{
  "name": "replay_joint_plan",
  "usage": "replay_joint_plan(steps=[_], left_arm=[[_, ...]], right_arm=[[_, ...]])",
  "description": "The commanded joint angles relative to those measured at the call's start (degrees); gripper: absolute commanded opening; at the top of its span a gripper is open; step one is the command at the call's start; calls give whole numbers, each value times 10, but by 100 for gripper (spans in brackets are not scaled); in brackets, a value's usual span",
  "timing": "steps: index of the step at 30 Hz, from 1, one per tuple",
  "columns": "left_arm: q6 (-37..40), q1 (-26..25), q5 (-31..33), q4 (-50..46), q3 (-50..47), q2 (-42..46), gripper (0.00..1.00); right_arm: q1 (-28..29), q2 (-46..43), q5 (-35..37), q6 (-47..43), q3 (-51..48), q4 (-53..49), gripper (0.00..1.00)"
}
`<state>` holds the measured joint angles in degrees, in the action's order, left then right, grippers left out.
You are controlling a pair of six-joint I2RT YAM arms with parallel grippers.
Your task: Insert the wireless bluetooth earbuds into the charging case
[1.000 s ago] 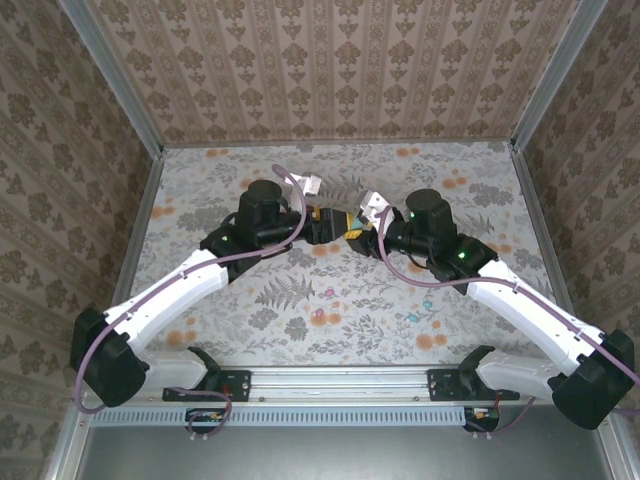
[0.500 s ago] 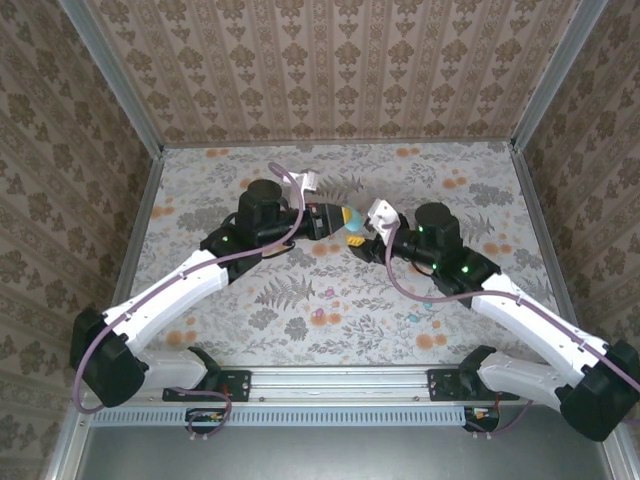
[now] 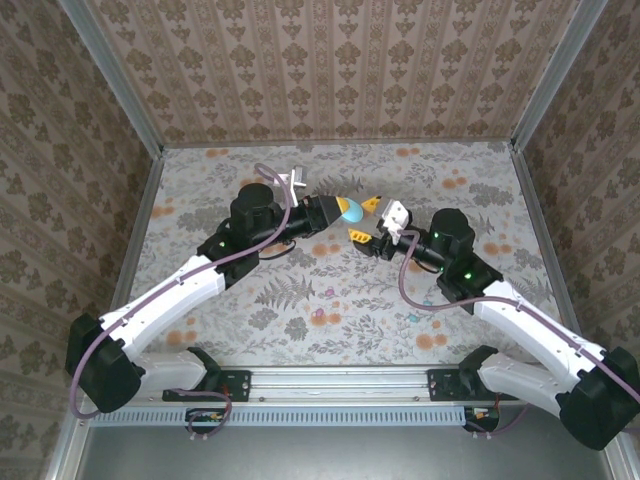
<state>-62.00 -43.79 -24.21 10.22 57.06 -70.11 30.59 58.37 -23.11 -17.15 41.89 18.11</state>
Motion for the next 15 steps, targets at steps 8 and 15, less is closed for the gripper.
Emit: replay_joint_plan(steps=[8,15], left_arm=[[-10,-5,-6,25,1,11,13],[-8,-5,-3,26,1,12,13]], right_arm=[[-7,26,-61,37,32,49,54],[-11,25,-64,43,31,51,50]])
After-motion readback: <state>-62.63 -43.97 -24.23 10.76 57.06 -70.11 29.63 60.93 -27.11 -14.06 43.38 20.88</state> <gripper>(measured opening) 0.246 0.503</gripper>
